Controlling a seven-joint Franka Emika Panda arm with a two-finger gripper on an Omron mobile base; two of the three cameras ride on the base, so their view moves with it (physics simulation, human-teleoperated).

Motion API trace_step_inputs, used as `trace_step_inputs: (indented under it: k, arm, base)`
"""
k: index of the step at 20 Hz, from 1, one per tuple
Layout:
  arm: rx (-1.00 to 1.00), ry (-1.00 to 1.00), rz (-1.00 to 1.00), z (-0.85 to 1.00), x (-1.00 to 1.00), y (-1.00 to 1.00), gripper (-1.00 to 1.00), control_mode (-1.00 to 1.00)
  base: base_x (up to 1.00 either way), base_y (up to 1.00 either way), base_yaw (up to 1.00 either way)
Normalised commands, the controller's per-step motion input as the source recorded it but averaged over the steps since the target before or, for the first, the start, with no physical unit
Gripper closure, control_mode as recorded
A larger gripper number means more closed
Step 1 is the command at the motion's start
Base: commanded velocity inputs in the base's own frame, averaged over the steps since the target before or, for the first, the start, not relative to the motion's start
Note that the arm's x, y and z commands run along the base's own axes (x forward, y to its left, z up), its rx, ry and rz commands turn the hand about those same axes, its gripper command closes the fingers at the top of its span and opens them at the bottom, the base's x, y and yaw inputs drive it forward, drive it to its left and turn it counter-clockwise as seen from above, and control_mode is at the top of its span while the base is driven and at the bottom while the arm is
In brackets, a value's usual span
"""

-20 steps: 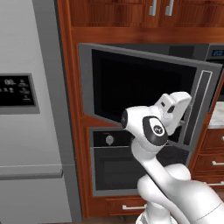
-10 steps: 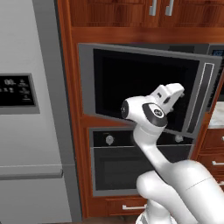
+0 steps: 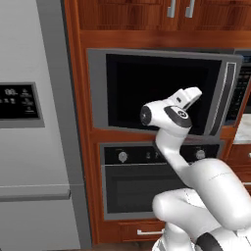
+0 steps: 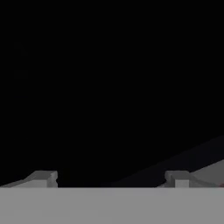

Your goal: Place the microwavable item in the microwave. Then, close the microwave door and press the start button.

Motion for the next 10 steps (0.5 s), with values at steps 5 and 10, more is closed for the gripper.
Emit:
trace_step_inputs:
  k: [5,10]
  arm:
    - [0.10,-0.02,0.23,0.00,0.53,-0.28,-1.00,-1.00]
    - [0.12,0.00,0.23,0.00,0.57,-0.26,-1.00,-1.00]
  base:
    - [0.00,0.00,0.00]
    - [0.00,0.00,0.00]
